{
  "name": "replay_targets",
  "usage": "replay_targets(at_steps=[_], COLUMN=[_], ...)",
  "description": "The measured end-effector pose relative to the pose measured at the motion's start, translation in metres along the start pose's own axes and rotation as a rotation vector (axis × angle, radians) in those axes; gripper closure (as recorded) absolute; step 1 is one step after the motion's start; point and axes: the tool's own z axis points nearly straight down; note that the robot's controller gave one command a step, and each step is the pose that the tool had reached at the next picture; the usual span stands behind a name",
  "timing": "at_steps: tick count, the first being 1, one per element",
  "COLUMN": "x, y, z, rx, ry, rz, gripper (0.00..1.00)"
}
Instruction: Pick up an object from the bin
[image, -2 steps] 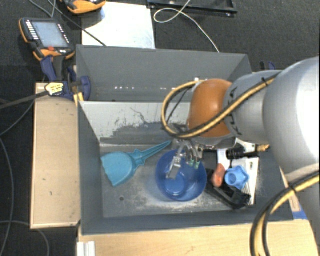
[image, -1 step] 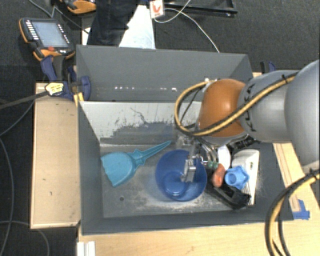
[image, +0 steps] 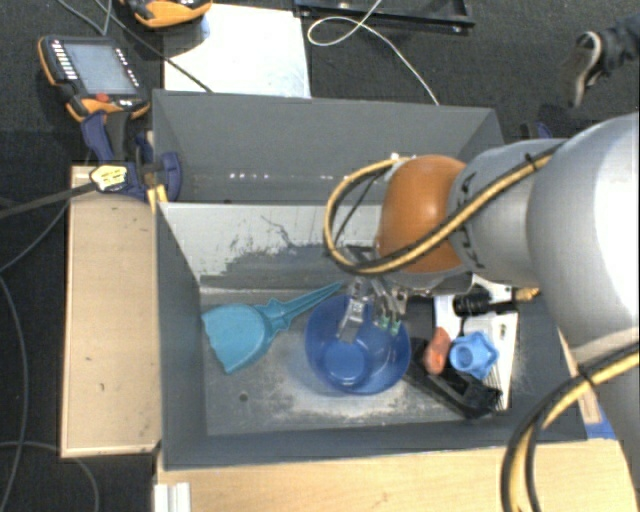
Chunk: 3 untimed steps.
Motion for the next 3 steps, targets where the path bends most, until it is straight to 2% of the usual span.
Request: replay_targets(at_steps=[2, 3], x=[0.001, 0.003], y=[0.000, -0.001], z=[-0.002, -0.017], rx=[0.001, 0.004], ry=[0.002, 0.009], rz=[0.000, 0.000], gripper=[1.00, 1.00])
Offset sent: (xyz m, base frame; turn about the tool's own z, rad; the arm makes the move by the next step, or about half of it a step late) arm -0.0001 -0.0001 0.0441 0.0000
